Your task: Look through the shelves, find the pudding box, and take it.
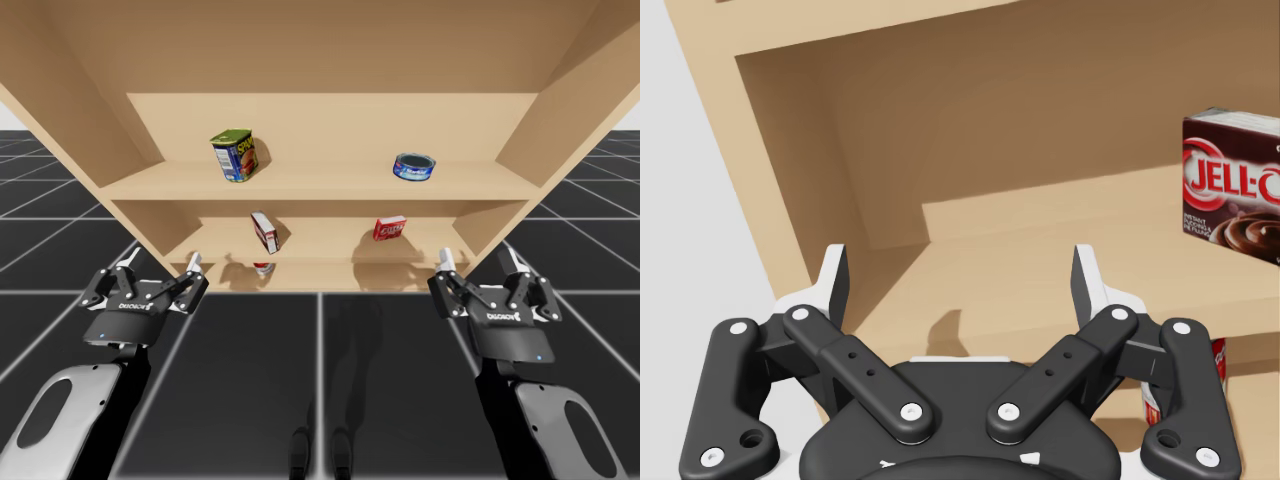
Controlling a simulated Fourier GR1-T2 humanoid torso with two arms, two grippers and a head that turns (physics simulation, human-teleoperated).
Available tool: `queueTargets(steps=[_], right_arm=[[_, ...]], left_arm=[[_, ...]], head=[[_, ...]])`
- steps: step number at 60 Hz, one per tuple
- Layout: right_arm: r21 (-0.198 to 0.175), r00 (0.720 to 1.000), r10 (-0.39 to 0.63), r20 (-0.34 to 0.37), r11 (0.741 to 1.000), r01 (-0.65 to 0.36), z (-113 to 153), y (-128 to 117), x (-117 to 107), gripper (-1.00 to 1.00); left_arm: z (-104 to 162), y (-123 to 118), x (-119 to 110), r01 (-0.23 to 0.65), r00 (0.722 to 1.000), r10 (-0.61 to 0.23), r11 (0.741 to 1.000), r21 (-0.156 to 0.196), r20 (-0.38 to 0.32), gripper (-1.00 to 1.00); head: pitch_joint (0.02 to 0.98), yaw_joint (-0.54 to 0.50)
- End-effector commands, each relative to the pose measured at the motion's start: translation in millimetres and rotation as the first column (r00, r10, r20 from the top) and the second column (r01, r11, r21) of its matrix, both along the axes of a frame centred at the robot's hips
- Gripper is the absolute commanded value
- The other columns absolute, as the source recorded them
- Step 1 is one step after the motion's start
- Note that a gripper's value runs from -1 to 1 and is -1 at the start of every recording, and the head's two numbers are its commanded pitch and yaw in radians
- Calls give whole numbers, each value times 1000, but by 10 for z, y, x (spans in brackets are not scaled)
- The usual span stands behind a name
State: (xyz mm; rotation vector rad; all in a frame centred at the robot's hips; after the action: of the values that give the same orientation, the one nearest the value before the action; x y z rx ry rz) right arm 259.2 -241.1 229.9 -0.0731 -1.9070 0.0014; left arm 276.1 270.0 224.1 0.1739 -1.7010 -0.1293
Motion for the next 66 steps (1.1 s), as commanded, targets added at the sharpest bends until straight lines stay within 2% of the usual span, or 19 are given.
queueTargets(steps=[1, 3, 6, 10, 17, 32, 45, 61, 66], right_arm=[[47, 1000, -13, 8, 999, 13, -3, 9, -22, -1000], [58, 1000, 29, -1, 998, -29, 3, 0, -35, -1000], [67, 1000, 15, 12, 998, -16, 18, -20, -35, -1000], [56, 999, 53, -2, 997, -53, 29, -44, -28, -1000], [30, 998, 54, -30, 998, -53, 19, -32, -22, -1000], [12, 997, 60, -45, 998, -60, -4, -4, -14, -1000], [13, 995, 69, -68, 998, -68, -15, 14, -21, -1000], [15, 993, 83, -83, 997, -82, -23, 31, -24, -1000], [16, 993, 84, -84, 996, -83, -24, 29, -26, -1000]], left_arm=[[-1, 2, 0, 1, 1000, -1, 1000, 2, 1, -1000], [-1, 3, 0, 0, 1000, 0, 1000, 2, 1, -1000], [-1, 4, -1, 0, 1000, 0, 1000, 2, 2, -1000], [-2, 5, 1, -1, 1000, 1, 1000, 2, 1, -1000], [-3, 4, 2, 1, 1000, -1, 1000, 3, 0, -1000], [0, 5, 3, 7, 1000, -7, 1000, 6, 2, -1000], [2, 8, 3, 8, 1000, -8, 1000, 6, 2, -1000], [13, -57, -24, 34, 999, -34, 999, 6, 4, -1000], [22, -93, -42, 48, 999, -48, 999, -7, 0, -1000]], head=[[110, -1], [113, -1], [117, 2], [138, 7], [204, 32], [347, 112], [478, 180], [527, 208], [529, 211]])
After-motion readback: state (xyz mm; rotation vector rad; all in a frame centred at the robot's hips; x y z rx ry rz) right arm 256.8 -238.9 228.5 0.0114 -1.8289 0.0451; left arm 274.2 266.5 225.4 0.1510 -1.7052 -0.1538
